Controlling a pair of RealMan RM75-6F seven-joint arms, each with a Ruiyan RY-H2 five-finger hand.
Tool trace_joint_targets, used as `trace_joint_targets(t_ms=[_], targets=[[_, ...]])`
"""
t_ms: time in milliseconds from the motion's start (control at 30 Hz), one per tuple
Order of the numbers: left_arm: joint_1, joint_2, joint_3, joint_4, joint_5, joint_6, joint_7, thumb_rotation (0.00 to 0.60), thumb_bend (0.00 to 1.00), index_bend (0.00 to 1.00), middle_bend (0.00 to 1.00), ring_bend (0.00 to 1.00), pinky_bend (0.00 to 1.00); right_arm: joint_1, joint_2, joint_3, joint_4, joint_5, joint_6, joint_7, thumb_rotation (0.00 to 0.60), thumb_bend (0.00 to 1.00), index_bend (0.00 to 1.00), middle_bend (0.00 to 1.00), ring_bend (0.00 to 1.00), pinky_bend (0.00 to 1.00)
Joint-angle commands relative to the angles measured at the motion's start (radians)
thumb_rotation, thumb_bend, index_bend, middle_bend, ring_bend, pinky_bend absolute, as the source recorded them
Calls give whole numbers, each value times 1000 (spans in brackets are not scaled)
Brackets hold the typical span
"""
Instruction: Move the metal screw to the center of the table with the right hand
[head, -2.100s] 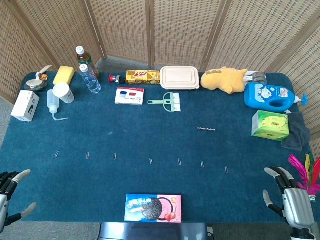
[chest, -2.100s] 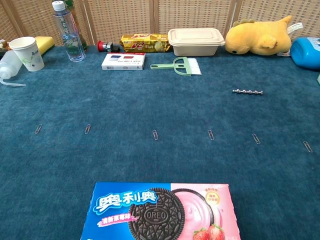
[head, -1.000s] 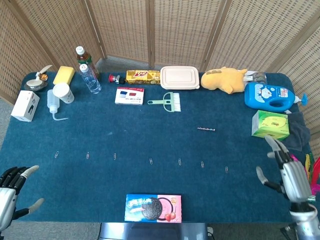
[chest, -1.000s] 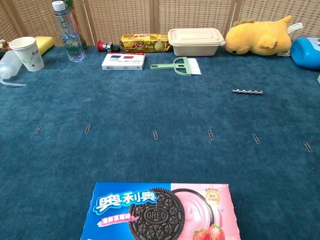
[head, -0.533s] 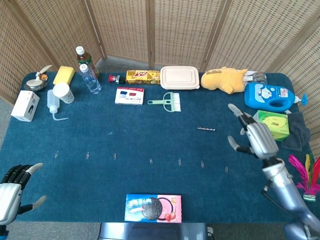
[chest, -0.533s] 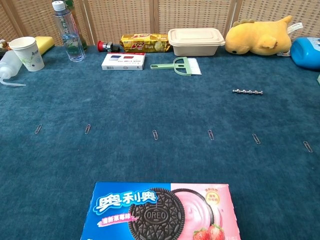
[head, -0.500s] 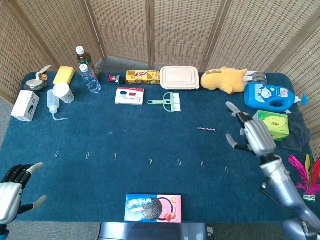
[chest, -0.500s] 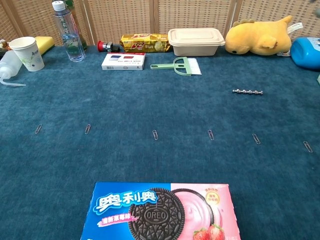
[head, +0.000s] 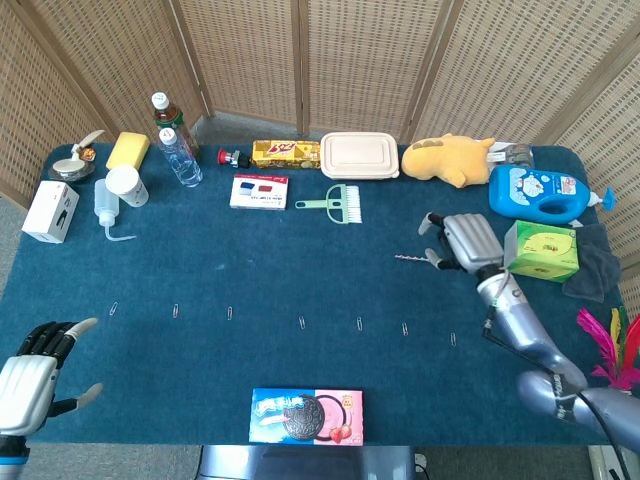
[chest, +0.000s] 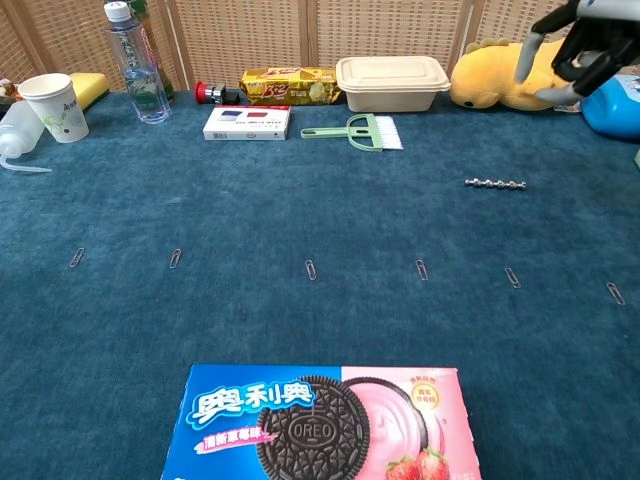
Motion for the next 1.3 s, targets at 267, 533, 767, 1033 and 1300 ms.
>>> trace_joint_targets(t_ms=[267,533,767,1033,1300], targets=[[-11,-1,-1,-4,0,-6,6,600,205,154,246,183,137,94,-98,-25,82,183,-46,-173,599,374,538,929,1000,1000],[-15,-2,1,3,-7,-9,0,600,204,153,246,183,137,130,-155,-41,141,275,-51,-235,599,374,502,928,1000,1000],[-22,-5,-1,4,-9,-15,1,600,205,152,246,183,138,168,-208,-66,202,356,-51,-330,600,375,474,918,1000,1000],[-32,-9,1,8,-9,-23,-1,600,205,151,246,184,137,218,-290,-94,272,478,-29,-471,600,374,470,914,1000,1000],[-36,-14,1,16,-12,-23,-11,600,205,148,246,183,137,248,-337,-95,297,532,-10,-535,600,375,474,914,1000,1000]])
